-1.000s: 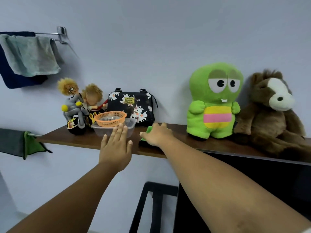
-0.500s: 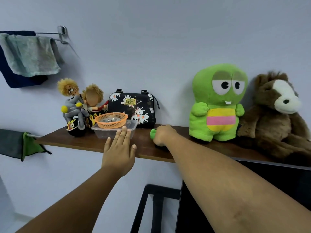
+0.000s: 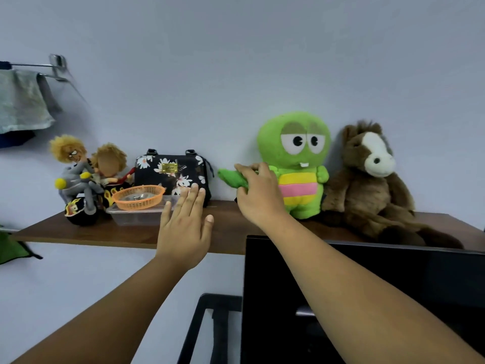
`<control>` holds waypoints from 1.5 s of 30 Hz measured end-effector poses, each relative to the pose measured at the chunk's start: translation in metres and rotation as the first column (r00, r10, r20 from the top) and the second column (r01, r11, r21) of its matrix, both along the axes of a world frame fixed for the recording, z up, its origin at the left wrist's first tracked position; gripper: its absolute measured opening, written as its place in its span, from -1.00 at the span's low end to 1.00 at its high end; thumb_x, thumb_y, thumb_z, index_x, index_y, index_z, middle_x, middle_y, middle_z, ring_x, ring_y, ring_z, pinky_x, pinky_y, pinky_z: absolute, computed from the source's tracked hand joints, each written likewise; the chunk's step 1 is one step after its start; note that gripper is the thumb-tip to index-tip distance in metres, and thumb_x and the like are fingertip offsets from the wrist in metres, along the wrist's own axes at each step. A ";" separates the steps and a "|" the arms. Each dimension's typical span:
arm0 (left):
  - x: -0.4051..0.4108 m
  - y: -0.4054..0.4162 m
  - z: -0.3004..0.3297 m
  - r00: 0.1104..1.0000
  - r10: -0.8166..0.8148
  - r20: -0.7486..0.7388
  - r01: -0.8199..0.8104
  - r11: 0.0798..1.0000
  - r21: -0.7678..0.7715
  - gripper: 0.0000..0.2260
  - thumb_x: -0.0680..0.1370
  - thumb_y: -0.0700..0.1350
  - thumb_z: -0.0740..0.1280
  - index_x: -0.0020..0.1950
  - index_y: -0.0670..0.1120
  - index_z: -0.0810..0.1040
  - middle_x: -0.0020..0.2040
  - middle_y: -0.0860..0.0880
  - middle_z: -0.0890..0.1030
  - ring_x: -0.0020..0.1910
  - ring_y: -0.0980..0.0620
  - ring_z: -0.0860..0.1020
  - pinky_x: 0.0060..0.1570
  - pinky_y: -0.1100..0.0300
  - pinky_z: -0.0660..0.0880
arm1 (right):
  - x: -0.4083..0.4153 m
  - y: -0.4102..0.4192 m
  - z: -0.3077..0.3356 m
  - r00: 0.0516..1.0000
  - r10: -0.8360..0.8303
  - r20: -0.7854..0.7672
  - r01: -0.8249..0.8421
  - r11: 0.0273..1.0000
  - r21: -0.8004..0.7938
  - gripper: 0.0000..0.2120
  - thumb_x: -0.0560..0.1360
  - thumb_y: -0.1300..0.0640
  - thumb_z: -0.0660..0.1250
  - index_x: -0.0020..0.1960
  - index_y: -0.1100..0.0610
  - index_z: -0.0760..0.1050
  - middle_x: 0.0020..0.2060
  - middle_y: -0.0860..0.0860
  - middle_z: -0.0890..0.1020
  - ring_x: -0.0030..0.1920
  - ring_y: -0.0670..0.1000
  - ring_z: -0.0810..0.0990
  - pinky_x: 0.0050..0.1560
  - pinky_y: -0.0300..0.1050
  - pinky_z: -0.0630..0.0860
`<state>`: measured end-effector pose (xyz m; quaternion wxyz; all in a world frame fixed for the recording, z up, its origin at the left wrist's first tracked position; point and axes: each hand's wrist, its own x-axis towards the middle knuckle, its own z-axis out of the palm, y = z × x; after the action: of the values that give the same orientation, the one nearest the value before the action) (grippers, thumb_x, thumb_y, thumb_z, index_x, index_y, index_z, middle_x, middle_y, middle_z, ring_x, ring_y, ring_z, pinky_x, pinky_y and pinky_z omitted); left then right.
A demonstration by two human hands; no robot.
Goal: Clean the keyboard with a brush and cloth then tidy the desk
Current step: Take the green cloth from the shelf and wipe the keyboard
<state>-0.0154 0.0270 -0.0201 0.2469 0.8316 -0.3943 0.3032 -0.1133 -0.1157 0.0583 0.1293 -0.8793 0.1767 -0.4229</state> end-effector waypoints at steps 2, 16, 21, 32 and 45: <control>-0.023 -0.008 0.003 0.999 -0.043 0.006 0.043 0.998 -0.035 -0.44 0.59 0.14 -0.12 0.58 0.01 0.06 0.59 0.07 0.03 0.55 0.13 -0.11 0.49 0.01 -0.15 | -0.030 0.000 0.000 0.996 0.001 0.094 0.001 1.000 -0.019 -0.46 0.44 0.21 0.26 0.41 -0.05 0.41 0.27 0.05 0.39 0.28 0.10 0.36 0.30 -0.01 0.39; -0.178 -0.032 -0.060 0.980 -0.198 -0.002 0.198 0.979 -0.052 -0.48 0.61 0.07 0.04 0.57 -0.01 0.12 0.59 0.06 0.08 0.57 0.09 -0.03 0.50 -0.02 -0.06 | -0.227 -0.013 -0.107 0.962 -0.032 0.272 0.068 0.990 -0.122 -0.41 0.35 0.30 0.36 0.38 0.08 0.47 0.26 0.09 0.47 0.20 0.09 0.44 0.28 -0.18 0.33; -0.217 -0.026 -0.105 0.976 -0.205 -0.074 0.207 0.978 0.020 -0.49 0.61 0.07 0.04 0.56 -0.01 0.15 0.58 0.06 0.11 0.56 0.09 -0.02 0.49 -0.01 -0.04 | -0.267 -0.015 -0.173 0.986 0.006 0.168 0.001 0.999 -0.041 -0.41 0.34 0.34 0.37 0.36 0.07 0.50 0.28 0.04 0.47 0.22 0.05 0.43 0.29 -0.25 0.28; -0.234 -0.004 -0.226 0.924 -0.085 -0.374 0.167 0.967 0.192 -0.48 0.60 0.08 -0.02 0.57 0.01 0.13 0.58 0.09 0.09 0.56 0.13 -0.04 0.50 0.03 -0.12 | -0.292 -0.005 -0.315 0.993 0.012 -0.118 0.012 0.979 0.205 -0.40 0.32 0.35 0.36 0.34 0.03 0.50 0.25 -0.05 0.46 0.25 0.00 0.39 0.33 -0.30 0.26; -0.217 0.025 -0.333 0.789 0.119 -0.603 0.242 0.842 0.483 -0.29 0.47 0.23 -0.32 0.59 0.01 -0.03 0.59 0.08 -0.03 0.56 0.09 -0.12 0.51 0.01 -0.16 | -0.276 0.011 -0.412 0.775 0.087 -0.626 0.240 0.875 0.419 -0.47 0.45 0.22 0.30 0.40 -0.05 0.43 0.26 -0.04 0.39 0.16 0.08 0.39 0.23 -0.03 0.50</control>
<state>-0.2326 0.0519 -0.3530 0.1284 0.9050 -0.3894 -0.1132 -0.3896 -0.1045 -0.3532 0.2573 -0.9011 0.3447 -0.0538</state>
